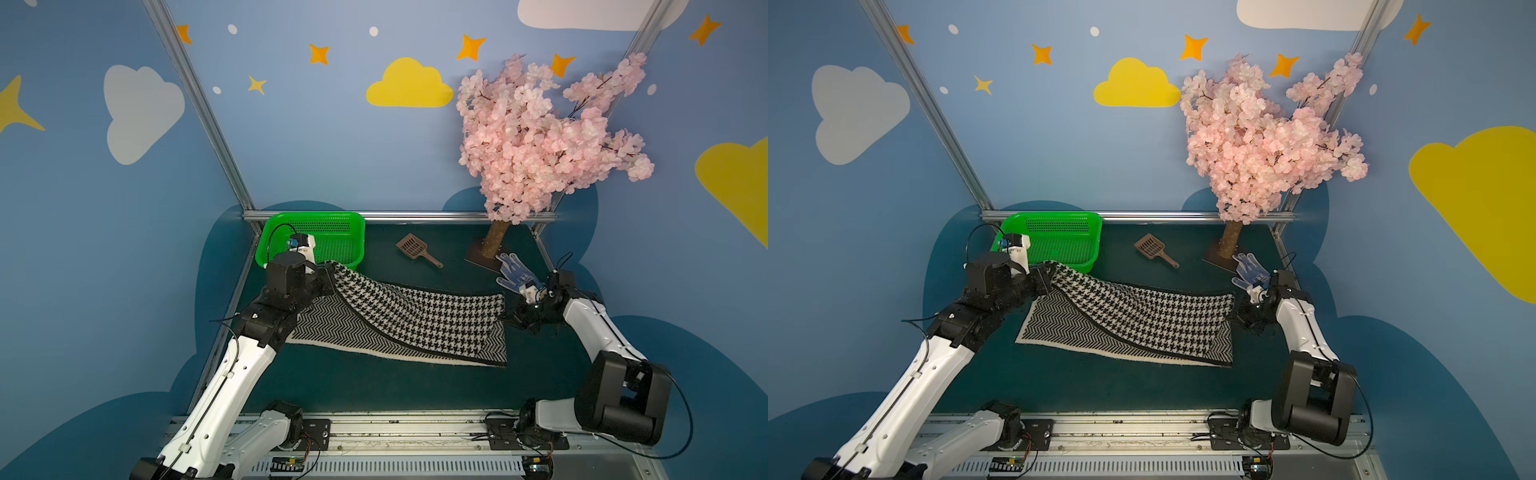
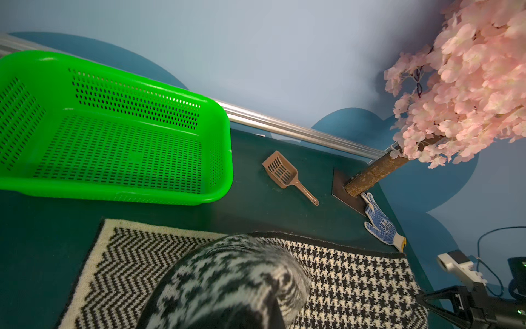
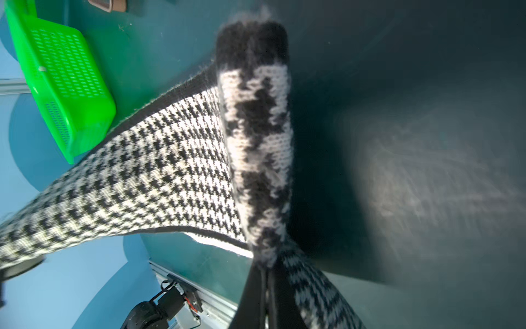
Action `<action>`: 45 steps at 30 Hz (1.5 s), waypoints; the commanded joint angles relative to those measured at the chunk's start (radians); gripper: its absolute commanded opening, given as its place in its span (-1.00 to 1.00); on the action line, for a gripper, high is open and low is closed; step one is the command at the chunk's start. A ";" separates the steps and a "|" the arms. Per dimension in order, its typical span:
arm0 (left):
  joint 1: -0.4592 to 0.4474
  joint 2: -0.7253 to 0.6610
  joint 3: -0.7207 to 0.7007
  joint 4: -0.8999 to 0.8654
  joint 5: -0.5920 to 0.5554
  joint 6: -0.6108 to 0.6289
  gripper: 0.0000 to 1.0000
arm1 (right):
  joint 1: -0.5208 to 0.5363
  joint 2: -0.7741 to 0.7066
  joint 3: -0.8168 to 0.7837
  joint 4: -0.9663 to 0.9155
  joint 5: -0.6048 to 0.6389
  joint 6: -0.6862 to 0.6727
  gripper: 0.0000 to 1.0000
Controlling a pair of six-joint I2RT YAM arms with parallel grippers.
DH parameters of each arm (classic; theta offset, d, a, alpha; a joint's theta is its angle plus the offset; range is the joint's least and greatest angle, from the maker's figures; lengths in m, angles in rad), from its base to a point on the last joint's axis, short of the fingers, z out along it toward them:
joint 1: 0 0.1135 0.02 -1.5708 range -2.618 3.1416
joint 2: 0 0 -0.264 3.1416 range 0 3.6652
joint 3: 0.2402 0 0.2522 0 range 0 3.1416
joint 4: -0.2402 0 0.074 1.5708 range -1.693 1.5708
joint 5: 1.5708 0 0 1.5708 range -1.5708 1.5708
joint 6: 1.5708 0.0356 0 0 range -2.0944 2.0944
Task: Roll up the scarf and place it into the basket
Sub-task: Flatten out the scarf at the center of the board.
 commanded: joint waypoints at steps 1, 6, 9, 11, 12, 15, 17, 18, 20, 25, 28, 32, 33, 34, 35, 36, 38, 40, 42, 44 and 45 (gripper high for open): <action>0.005 -0.047 -0.026 -0.029 -0.057 -0.070 -0.94 | -0.007 -0.059 -0.015 -0.066 -0.051 -0.016 -1.00; 0.042 -0.067 -0.108 -0.053 -0.089 -0.114 -0.94 | -0.029 -0.110 -0.001 -0.101 -0.077 -0.004 -1.00; 0.079 -0.051 -0.158 -0.003 -0.030 -0.136 -0.94 | -0.040 -0.140 0.026 -0.145 -0.091 -0.010 -1.00; 0.088 -0.046 -0.179 0.031 -0.024 -0.149 -0.94 | -0.052 -0.152 0.034 -0.172 -0.097 -0.020 -1.00; 0.090 -0.040 -0.179 0.035 -0.024 -0.154 -0.94 | -0.060 -0.160 0.035 -0.184 -0.098 -0.024 -1.00; 0.093 -0.026 -0.163 0.015 -0.022 -0.163 -0.94 | -0.100 -0.182 0.031 -0.200 -0.062 -0.009 -1.00; 0.096 -0.027 -0.161 0.022 -0.006 -0.159 -0.94 | -0.116 -0.183 0.022 -0.178 -0.065 0.021 -1.00; 0.096 -0.031 -0.157 0.033 0.011 -0.148 -0.94 | -0.117 -0.178 0.018 -0.161 -0.073 0.027 -1.00; 0.096 -0.031 -0.133 0.022 0.022 -0.147 -0.94 | -0.120 -0.157 0.007 -0.121 -0.095 0.032 -1.00; 0.100 -0.022 -0.008 -0.068 0.083 -0.169 -0.94 | -0.120 -0.026 0.011 -0.066 -0.108 0.003 -1.00; 0.099 -0.040 0.030 -0.122 0.115 -0.179 -0.94 | -0.121 0.067 0.025 -0.045 -0.108 -0.018 -1.00; 0.099 -0.095 0.028 -0.176 0.127 -0.177 -0.94 | -0.121 0.132 0.026 -0.014 -0.096 -0.023 -1.00; 0.099 -0.105 0.023 -0.185 0.130 -0.176 -0.94 | -0.120 0.141 0.026 -0.011 -0.094 -0.024 -1.00; 0.097 -0.115 0.014 -0.188 0.135 -0.177 -0.94 | -0.120 0.150 0.029 -0.010 -0.090 -0.028 -1.00; 0.099 -0.124 0.003 -0.193 0.138 -0.179 -0.94 | -0.121 0.158 0.029 -0.010 -0.086 -0.031 -1.00; 0.099 -0.130 -0.008 -0.193 0.144 -0.180 -0.94 | -0.121 0.163 0.030 -0.013 -0.080 -0.035 -1.00; 0.099 -0.139 -0.032 -0.201 0.157 -0.191 -0.94 | -0.123 0.167 0.029 -0.016 -0.066 -0.042 -1.00; 0.100 -0.149 -0.046 -0.207 0.169 -0.203 -0.94 | -0.127 0.167 0.025 -0.015 -0.059 -0.041 -1.00; 0.099 -0.168 -0.054 -0.204 0.167 -0.202 -0.94 | -0.132 0.166 0.021 -0.012 -0.058 -0.039 -1.00; 0.100 -0.185 -0.048 -0.217 0.141 -0.192 -0.94 | -0.138 0.168 0.019 -0.011 -0.060 -0.041 -1.00; 0.099 -0.189 -0.048 -0.219 0.131 -0.186 -0.94 | -0.141 0.170 0.018 -0.011 -0.067 -0.041 -1.00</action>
